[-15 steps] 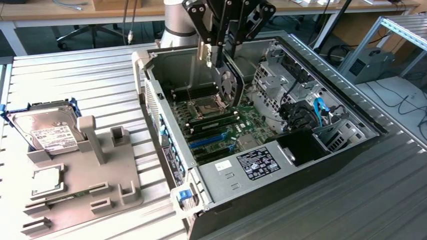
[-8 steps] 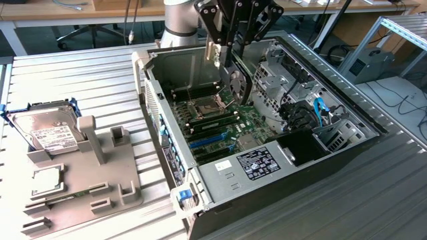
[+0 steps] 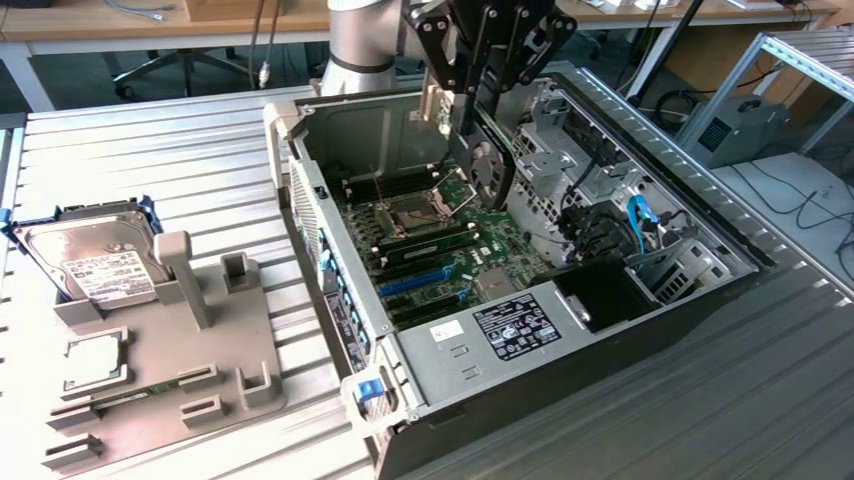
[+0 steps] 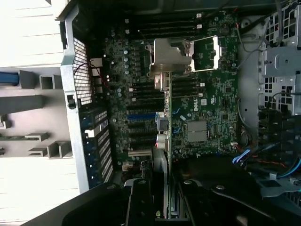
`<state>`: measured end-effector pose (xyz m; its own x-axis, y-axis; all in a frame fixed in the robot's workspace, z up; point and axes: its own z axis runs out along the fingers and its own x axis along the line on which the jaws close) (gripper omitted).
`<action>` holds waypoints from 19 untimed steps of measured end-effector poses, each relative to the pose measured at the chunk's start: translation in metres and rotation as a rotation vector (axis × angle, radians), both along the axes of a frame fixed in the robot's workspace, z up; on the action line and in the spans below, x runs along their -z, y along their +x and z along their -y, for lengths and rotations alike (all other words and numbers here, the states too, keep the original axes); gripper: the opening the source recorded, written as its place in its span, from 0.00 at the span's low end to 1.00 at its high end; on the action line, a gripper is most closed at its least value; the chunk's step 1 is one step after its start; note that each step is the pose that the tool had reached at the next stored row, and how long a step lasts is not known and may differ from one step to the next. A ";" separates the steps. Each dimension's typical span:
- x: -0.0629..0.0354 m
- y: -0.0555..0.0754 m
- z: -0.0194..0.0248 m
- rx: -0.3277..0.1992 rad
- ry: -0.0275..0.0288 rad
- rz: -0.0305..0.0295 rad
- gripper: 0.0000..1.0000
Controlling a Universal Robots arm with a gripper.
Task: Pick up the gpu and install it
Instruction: 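Pick up the gpu and move the gpu toward the slot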
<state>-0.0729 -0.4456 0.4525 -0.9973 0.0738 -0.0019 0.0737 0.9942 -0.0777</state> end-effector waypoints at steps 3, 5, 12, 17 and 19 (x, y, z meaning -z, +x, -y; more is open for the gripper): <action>0.0019 0.002 -0.0037 0.000 -0.0001 0.0000 0.26; 0.0025 0.004 -0.0079 0.000 -0.0003 0.0000 0.26; 0.0046 0.010 -0.0206 0.000 -0.0009 0.0000 0.26; 0.0074 0.016 -0.0286 0.000 -0.0024 0.0000 0.26; 0.0085 0.018 -0.0319 0.000 -0.0030 0.0000 0.26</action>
<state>-0.0551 -0.4137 0.4441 -0.9973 0.0737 -0.0021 0.0736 0.9940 -0.0807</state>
